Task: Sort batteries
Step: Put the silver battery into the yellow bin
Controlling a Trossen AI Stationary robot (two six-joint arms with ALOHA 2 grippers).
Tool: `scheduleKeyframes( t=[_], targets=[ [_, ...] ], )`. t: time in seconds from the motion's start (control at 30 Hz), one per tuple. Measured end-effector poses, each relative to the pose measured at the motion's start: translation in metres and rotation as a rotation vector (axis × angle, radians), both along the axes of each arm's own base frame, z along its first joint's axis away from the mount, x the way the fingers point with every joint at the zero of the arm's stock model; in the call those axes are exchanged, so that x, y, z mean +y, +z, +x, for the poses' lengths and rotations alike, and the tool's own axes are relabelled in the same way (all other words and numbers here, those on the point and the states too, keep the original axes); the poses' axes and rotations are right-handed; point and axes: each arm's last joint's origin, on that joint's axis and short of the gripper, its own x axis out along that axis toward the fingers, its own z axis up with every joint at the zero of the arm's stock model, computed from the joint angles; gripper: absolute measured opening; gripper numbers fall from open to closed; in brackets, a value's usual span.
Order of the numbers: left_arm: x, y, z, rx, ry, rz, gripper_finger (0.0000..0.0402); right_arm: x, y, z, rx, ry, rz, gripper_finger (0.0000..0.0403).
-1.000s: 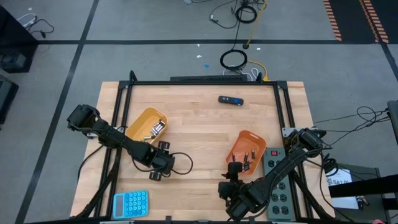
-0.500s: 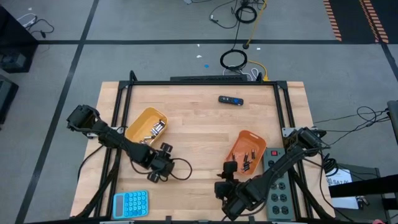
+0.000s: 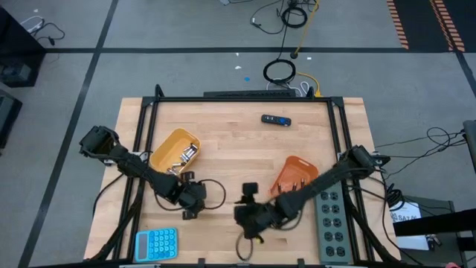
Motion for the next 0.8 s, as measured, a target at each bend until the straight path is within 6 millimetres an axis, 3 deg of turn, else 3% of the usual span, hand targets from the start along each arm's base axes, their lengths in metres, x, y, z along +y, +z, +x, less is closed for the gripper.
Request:
scheduleKeyframes(
  t=[0.3,0.4,0.53,0.8],
  targets=[
    [-0.023,0.001,-0.016,-0.087,0.021,0.118,0.018,-0.042,-0.012,0.047,-0.083,0.171,0.142,0.015],
    [-0.026,-0.004,-0.022,-0.085,0.01,0.127,0.018,-0.051,-0.026,0.057,-0.069,0.201,0.178,0.0161],
    [-0.024,-0.011,-0.029,-0.094,0.037,0.162,0.018,-0.057,-0.039,0.064,-0.058,0.214,0.178,0.0182],
    [-0.02,-0.018,-0.031,-0.13,-0.017,0.193,0.018,-0.058,-0.041,0.063,-0.033,0.228,0.155,0.0184]
  ],
)
